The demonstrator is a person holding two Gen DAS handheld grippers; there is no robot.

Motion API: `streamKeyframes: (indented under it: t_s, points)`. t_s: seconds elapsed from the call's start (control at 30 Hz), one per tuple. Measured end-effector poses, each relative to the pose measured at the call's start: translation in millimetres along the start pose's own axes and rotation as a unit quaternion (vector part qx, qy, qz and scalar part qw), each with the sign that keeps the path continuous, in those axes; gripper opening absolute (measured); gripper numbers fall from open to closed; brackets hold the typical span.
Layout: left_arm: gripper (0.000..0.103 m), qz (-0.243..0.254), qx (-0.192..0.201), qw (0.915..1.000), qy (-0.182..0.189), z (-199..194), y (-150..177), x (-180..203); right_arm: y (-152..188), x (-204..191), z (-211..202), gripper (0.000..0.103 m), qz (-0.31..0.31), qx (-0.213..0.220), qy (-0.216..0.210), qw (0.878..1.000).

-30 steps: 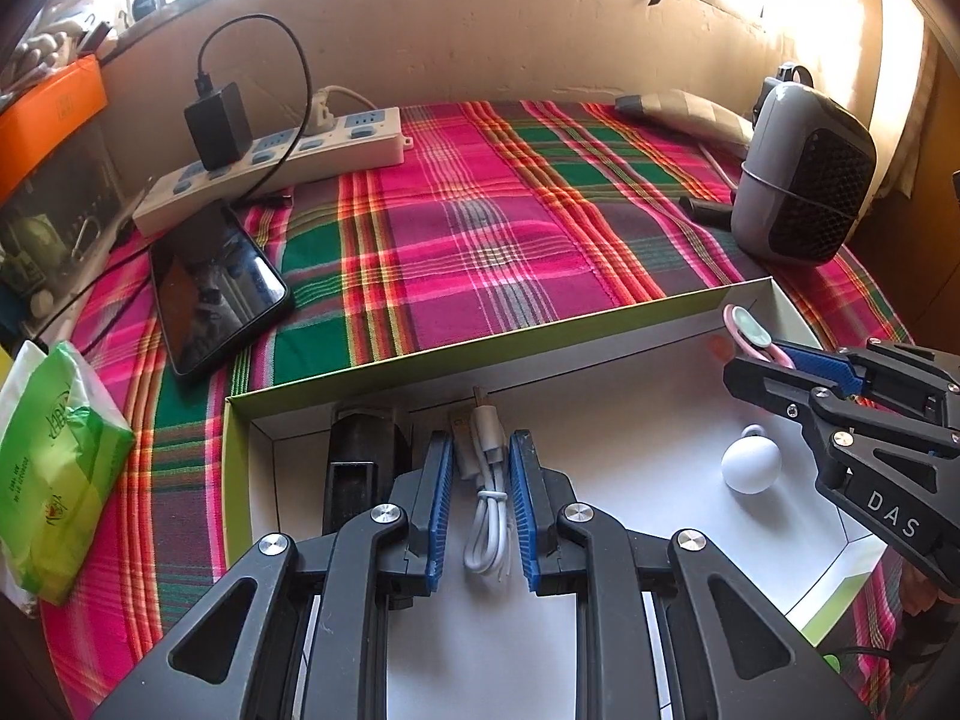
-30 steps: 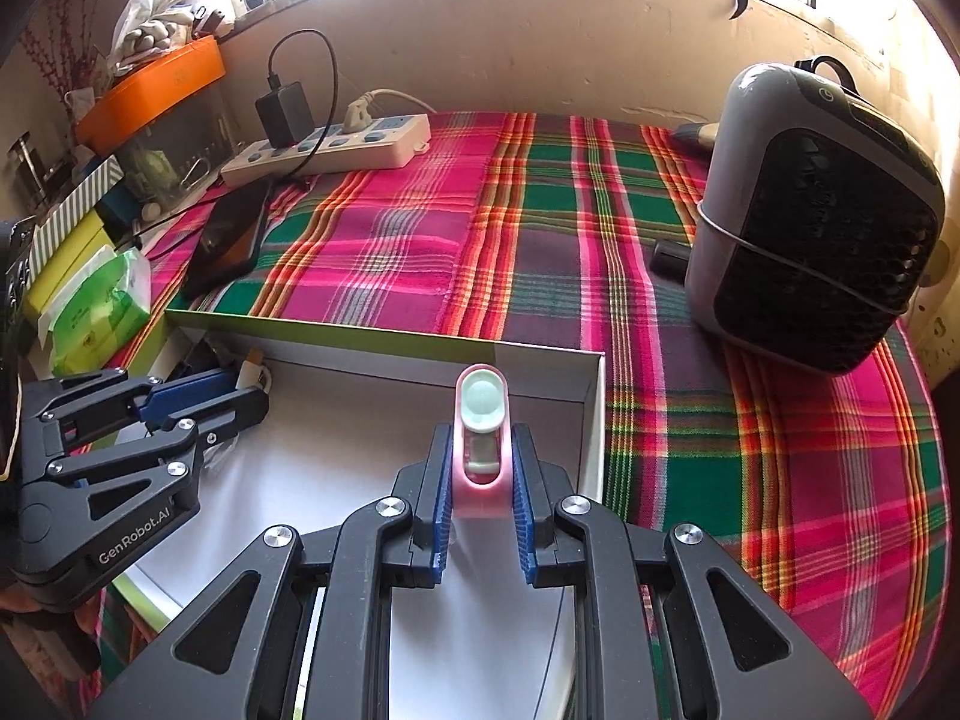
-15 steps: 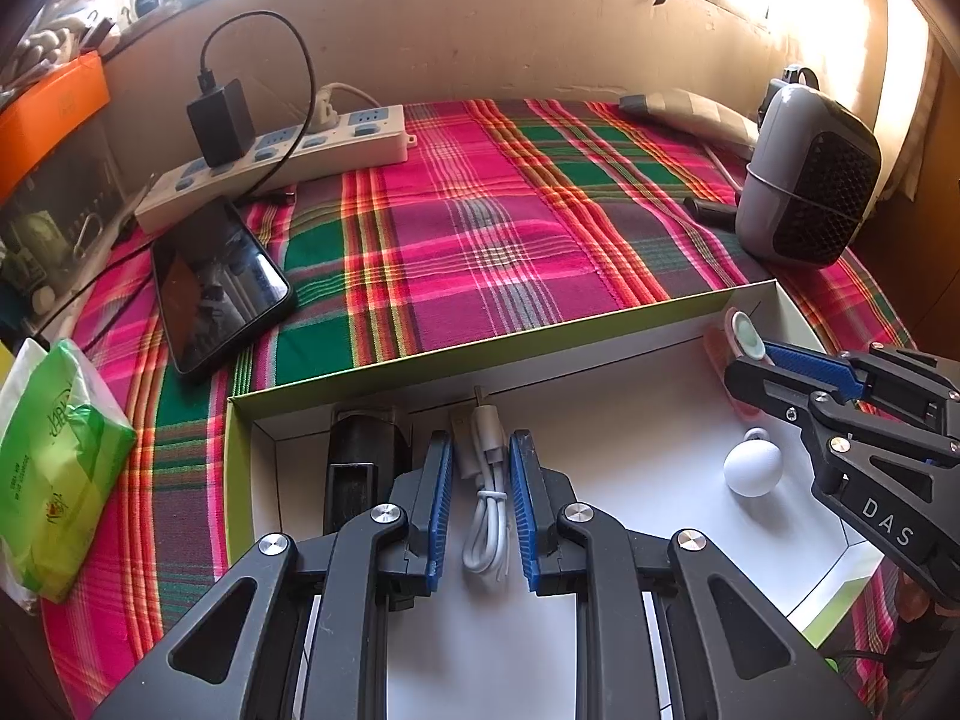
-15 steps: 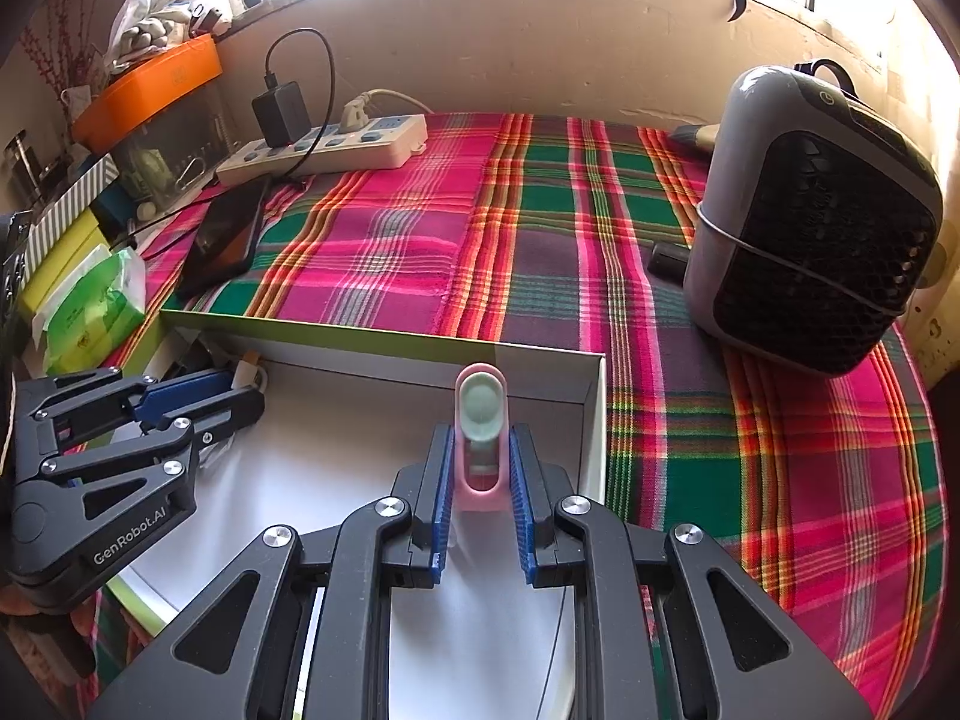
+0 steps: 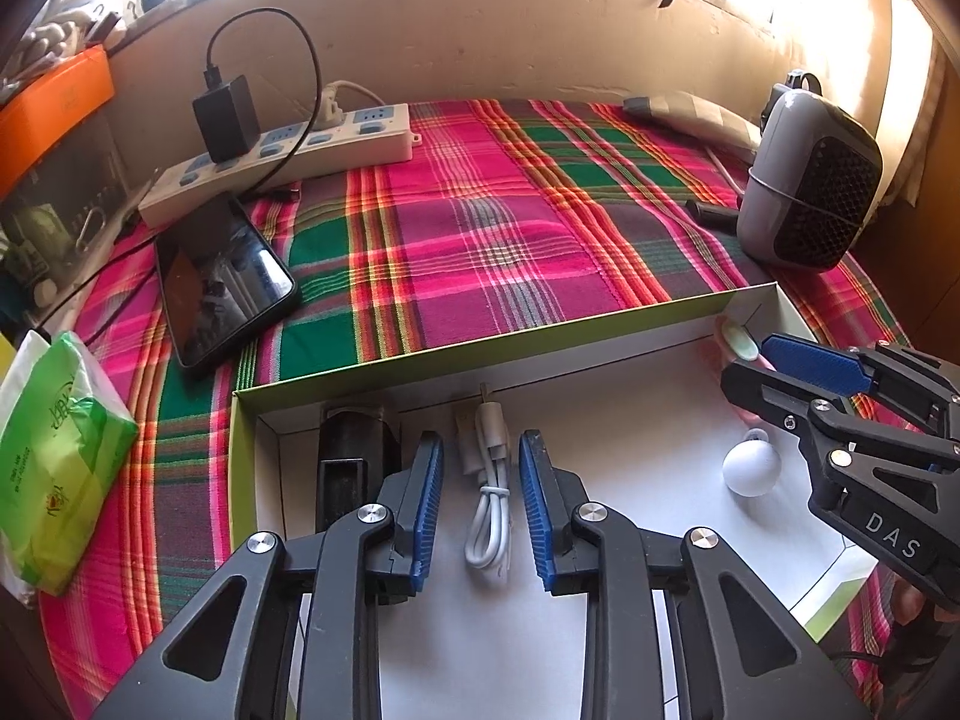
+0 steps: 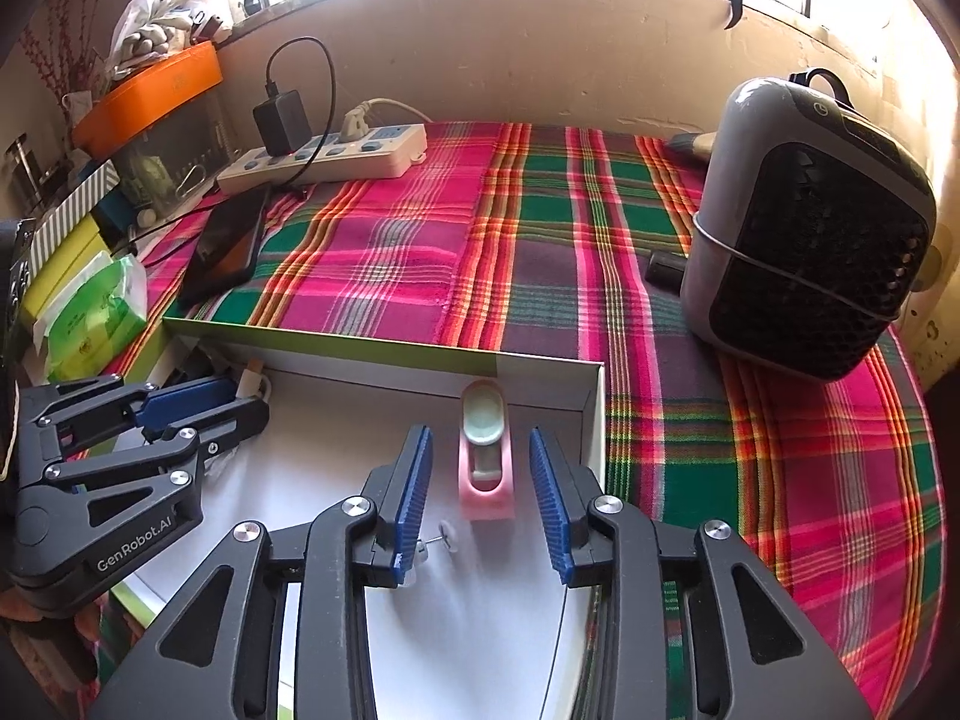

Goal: Organize objects
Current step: 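Open the left tool to drop the cable while the right tool releases the pink holder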

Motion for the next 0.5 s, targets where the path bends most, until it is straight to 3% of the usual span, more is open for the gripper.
streamKeyframes:
  t_s: [0.13, 0.5]
  points:
    - [0.031, -0.006, 0.006, 1.0000, -0.003, -2.5, -1.4, -3.7, 1.8, -0.6, -1.1, 0.035, 0.002, -0.001, 0.001, 1.000]
    - [0.031, -0.009, 0.026, 0.9996, -0.007, -32.7, 10.6, -2.4, 7.0, -4.4, -23.5, 0.036, 0.010, 0.017, -0.011, 1.000]
Point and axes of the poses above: each gripper's, at about its wrist camera, not at the fingertips, and z roughly the way its jaws point, x to its right, y to its underside, the point moved 5 cm from there along z, roughly the way its jaws point, and after that the axes turned 11 degrees about z, right-handed, at the moved point
